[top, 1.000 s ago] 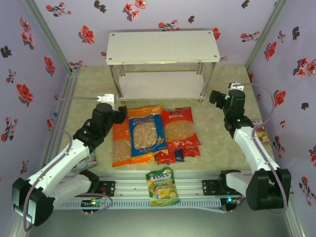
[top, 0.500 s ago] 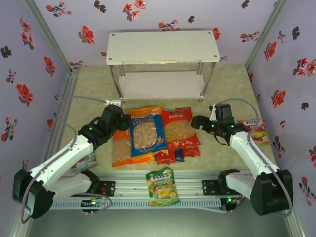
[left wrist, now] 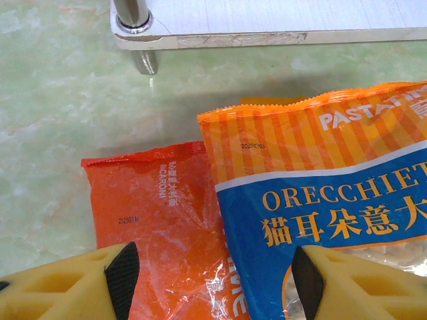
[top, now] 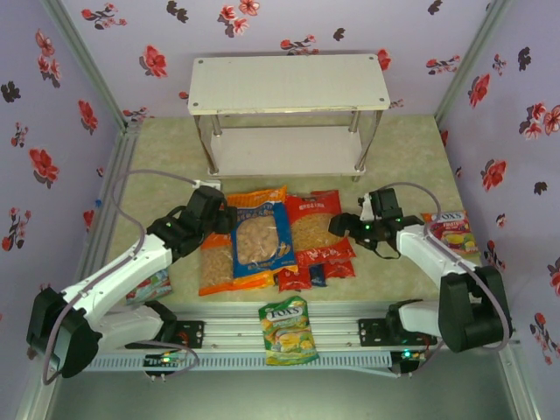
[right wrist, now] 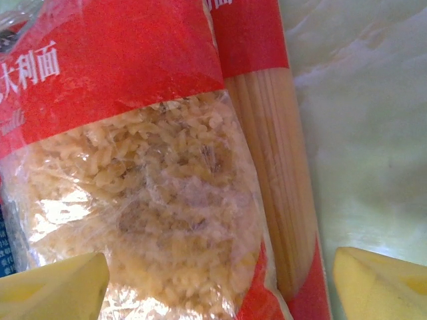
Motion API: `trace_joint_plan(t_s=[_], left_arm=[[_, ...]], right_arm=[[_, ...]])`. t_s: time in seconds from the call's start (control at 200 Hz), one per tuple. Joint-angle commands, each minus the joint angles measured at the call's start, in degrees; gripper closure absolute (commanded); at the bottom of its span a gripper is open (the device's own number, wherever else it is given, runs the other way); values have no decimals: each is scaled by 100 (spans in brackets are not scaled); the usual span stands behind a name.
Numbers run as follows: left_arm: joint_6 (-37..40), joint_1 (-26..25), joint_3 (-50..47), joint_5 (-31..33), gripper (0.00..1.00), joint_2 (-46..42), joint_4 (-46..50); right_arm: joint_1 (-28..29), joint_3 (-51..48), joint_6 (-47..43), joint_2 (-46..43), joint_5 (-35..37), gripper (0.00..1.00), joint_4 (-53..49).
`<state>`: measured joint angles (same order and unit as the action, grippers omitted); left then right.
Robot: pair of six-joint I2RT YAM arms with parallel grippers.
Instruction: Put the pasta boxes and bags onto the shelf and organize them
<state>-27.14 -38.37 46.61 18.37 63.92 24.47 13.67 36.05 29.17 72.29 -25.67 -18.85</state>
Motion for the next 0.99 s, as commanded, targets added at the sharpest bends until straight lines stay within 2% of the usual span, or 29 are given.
trace_joint_plan(t_s=[0.0, 0.105, 0.2, 0.42, 0.51, 0.625, 0.99], left_arm=[[-95, -42, -38, -36, 34, 78, -65], [-79, -40, -54, -36, 34, 128, -99], [-72, -40, -77, -52, 34, 151, -151], [-46, -39, -91, -46, 35, 232, -190], [-46, -41, -108, -50, 35, 234, -207], [-37, -43, -117, -49, 35, 234, -222], [7, -40, -117, -45, 35, 240, -209]], right_arm=[[56, -50, 167, 186, -327, 19, 441], [87, -16, 212, 280, -399, 27, 558], [84, 36, 199, 376, -394, 38, 537], [83, 212, 95, 514, -366, 82, 279], [89, 278, 25, 473, -215, 92, 105], [89, 461, -164, 424, 93, 100, -254], [-119, 1179, -677, 93, 1254, 100, -1469]])
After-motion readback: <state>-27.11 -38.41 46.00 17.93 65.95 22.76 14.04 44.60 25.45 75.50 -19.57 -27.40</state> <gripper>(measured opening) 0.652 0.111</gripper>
